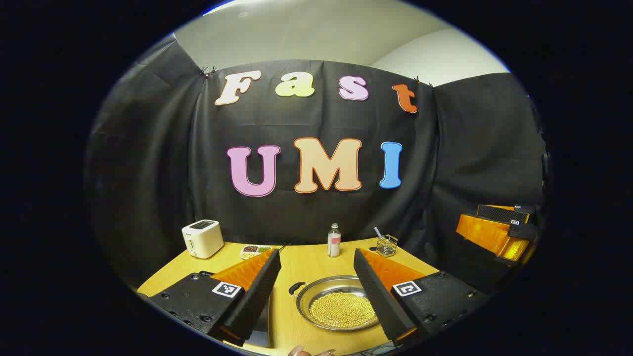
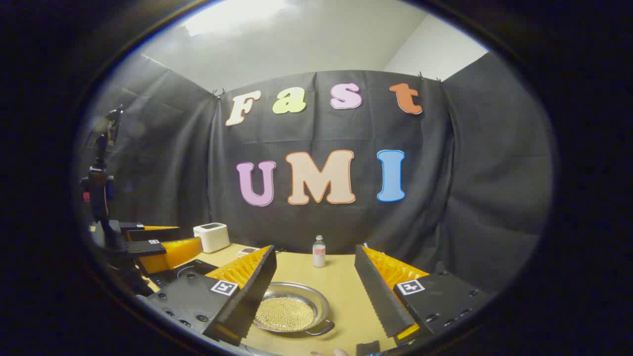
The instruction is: First push the handle of the pot to place it horizontally, then grasp the pot with both hands and set it on the induction cooktop.
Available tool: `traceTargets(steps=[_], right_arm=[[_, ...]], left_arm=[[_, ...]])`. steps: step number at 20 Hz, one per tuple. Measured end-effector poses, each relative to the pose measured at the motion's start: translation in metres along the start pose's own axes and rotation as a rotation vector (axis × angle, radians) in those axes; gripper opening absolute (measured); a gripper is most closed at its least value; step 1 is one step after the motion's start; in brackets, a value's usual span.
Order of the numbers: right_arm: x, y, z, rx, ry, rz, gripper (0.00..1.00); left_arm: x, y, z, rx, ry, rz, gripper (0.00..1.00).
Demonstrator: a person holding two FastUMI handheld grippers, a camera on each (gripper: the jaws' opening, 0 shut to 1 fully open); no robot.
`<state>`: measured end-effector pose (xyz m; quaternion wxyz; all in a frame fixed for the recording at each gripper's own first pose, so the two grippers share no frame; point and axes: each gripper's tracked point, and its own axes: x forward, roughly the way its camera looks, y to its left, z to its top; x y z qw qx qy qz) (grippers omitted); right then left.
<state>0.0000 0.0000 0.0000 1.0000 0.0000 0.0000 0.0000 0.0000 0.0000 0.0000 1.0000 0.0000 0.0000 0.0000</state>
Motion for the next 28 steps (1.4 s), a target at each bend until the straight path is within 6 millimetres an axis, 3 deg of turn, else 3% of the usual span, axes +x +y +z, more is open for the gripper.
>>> traceTargets(steps=[25,28], right_arm=[[0.013,-0.007,-0.017,0.004,0.044,0.01,0.99],[0.014,-0.011,-0.021,0.0,0.055,0.002,0.84]], left_arm=[[0.011,0.001,-0.009,-0.002,0.029,0.025,0.96],[0.011,-0.002,-0.009,-0.007,0.028,0.023,0.95]])
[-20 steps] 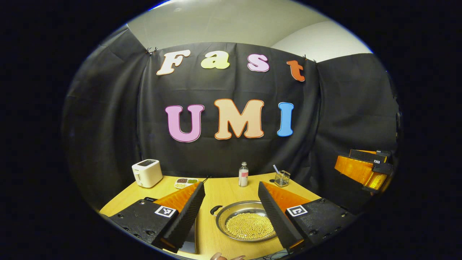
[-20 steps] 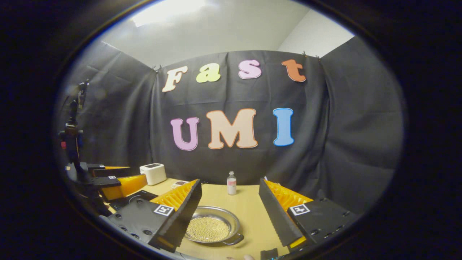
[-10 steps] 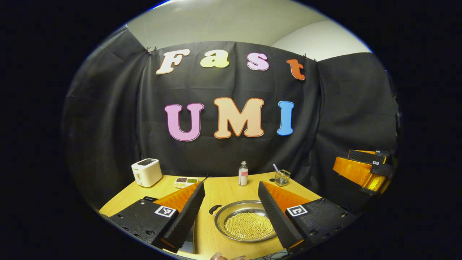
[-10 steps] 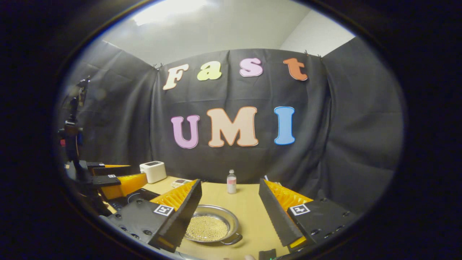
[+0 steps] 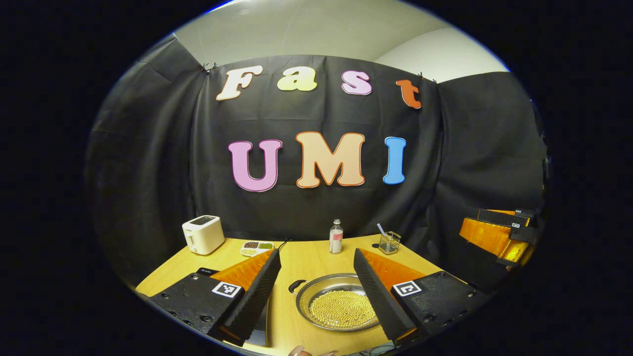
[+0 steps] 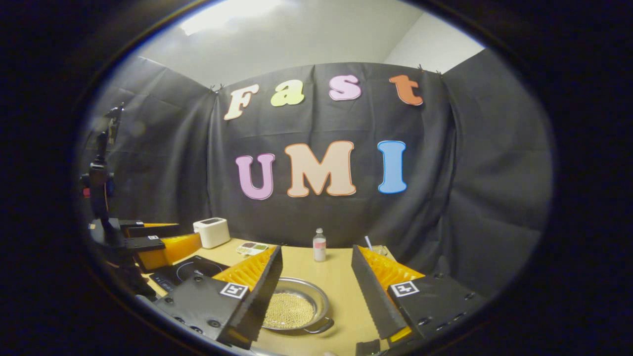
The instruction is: First push the handle of the pot to place it horizontally, then grasp the pot with both hands and set it on the induction cooktop.
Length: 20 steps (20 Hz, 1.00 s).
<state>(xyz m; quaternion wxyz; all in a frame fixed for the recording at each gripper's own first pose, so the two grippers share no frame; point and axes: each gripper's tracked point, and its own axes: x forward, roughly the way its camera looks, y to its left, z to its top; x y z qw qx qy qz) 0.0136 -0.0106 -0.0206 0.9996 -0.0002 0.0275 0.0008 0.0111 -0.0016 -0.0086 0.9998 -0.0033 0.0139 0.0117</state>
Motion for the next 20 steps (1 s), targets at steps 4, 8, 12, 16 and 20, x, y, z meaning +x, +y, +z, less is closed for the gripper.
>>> traceTargets(steps=[4,8,12,16,20], right_arm=[[0.0,-0.001,-0.008,0.004,0.031,0.002,0.68],[0.003,-0.001,-0.012,-0.017,0.046,0.007,0.41],[-0.001,0.004,-0.021,-0.026,0.08,0.042,0.23],[-0.003,0.01,-0.025,-0.029,0.097,0.082,0.23],[-0.001,-0.002,-0.034,-0.038,0.109,0.066,0.09]], left_arm=[[0.0,-0.001,0.0,0.002,-0.002,0.0,0.96],[-0.001,-0.002,0.001,0.002,-0.004,0.005,0.95],[-0.003,-0.005,0.001,-0.002,-0.002,0.006,0.96],[-0.005,-0.008,-0.001,-0.002,0.002,0.02,0.96],[-0.008,-0.009,-0.003,-0.004,0.009,0.034,0.96]])
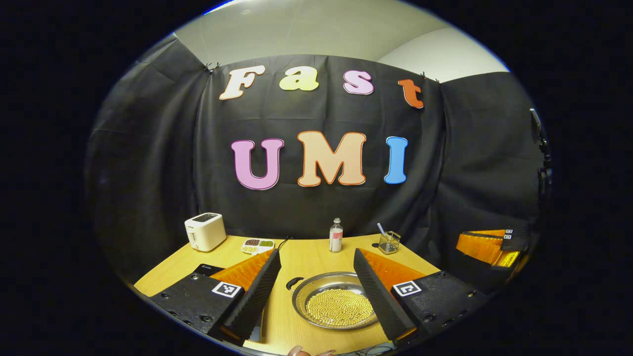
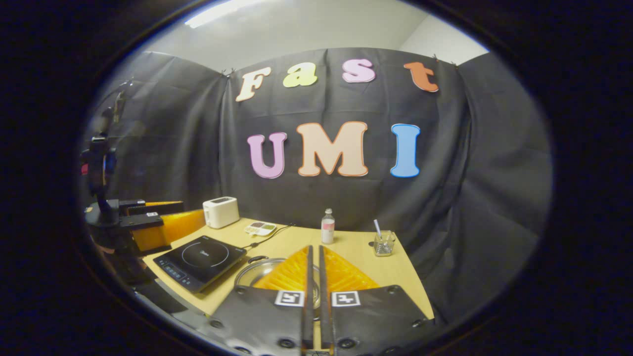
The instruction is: First push the handle of the pot to place it horizontally, then grasp the pot with both hands and set it on the induction cooktop.
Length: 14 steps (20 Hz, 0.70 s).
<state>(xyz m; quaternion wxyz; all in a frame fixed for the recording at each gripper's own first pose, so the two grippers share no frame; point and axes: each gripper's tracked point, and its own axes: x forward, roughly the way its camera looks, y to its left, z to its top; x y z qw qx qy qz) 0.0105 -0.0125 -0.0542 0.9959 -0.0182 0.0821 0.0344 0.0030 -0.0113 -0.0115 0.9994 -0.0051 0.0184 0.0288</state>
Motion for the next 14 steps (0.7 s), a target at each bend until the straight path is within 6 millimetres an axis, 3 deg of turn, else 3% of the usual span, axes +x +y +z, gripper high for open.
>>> traceTargets(steps=[1,11,14], right_arm=[[-0.002,0.0,0.0,0.005,0.007,0.001,0.0],[0.005,0.006,-0.045,0.035,0.153,0.113,0.04],[0.01,0.004,-0.078,0.055,0.239,0.122,0.03]], left_arm=[[-0.001,0.0,0.001,0.001,-0.002,0.003,0.96],[0.003,0.002,-0.007,-0.007,0.008,0.076,0.96],[0.012,0.001,-0.016,0.007,0.013,0.074,0.96]])
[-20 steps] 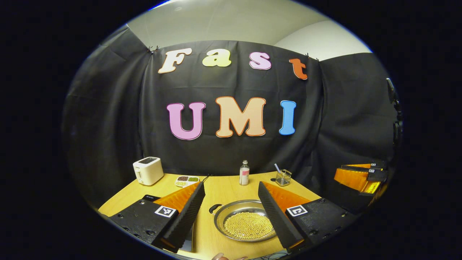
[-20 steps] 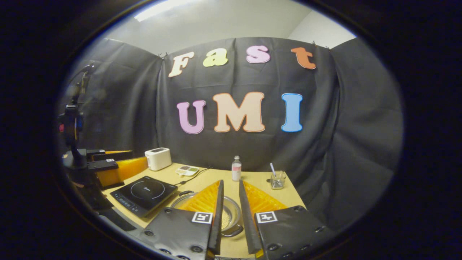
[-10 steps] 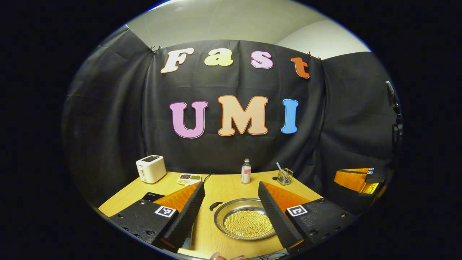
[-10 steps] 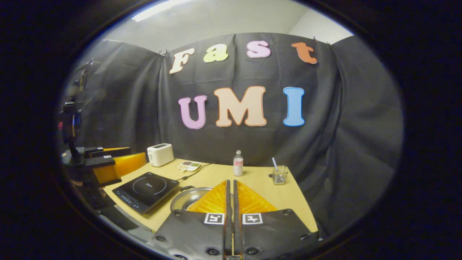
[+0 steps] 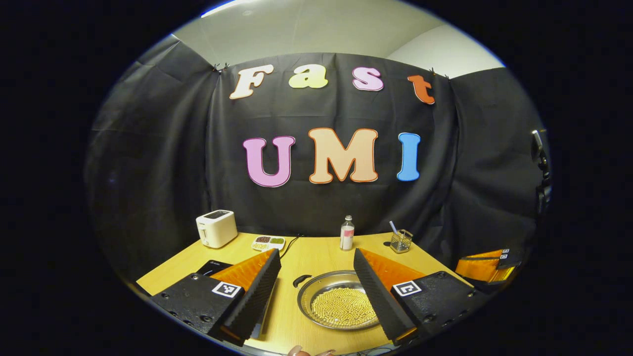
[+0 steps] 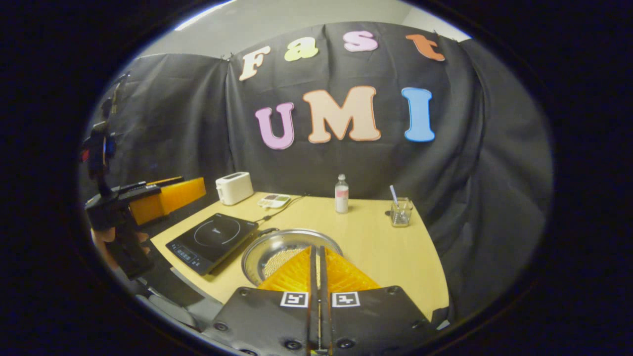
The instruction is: First push the handle of the pot to place it horizontally, then grasp the pot with both hands and set it on the induction cooktop.
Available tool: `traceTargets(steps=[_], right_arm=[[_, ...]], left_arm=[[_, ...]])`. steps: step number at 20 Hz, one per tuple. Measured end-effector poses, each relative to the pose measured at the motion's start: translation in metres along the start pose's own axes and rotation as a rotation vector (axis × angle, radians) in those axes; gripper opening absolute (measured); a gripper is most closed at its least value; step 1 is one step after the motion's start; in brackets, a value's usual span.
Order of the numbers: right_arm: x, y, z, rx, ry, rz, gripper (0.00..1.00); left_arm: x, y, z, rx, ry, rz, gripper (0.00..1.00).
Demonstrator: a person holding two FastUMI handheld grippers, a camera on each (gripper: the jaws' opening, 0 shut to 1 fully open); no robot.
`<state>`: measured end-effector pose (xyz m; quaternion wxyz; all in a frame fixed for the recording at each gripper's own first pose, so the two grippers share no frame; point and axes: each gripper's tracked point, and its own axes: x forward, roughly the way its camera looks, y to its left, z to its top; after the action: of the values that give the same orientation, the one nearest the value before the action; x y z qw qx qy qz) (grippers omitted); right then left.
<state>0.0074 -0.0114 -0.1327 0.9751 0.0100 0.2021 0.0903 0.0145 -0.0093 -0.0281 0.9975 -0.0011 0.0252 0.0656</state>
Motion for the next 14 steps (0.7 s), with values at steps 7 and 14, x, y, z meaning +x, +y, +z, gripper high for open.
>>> traceTargets(steps=[7,14], right_arm=[[0.037,0.004,-0.066,0.07,0.172,-0.048,0.03],[0.066,0.021,-0.124,0.123,0.31,-0.065,0.0]], left_arm=[[0.038,-0.003,-0.026,-0.031,0.043,-0.111,0.96],[0.068,0.023,-0.05,-0.029,0.106,-0.124,0.96]])
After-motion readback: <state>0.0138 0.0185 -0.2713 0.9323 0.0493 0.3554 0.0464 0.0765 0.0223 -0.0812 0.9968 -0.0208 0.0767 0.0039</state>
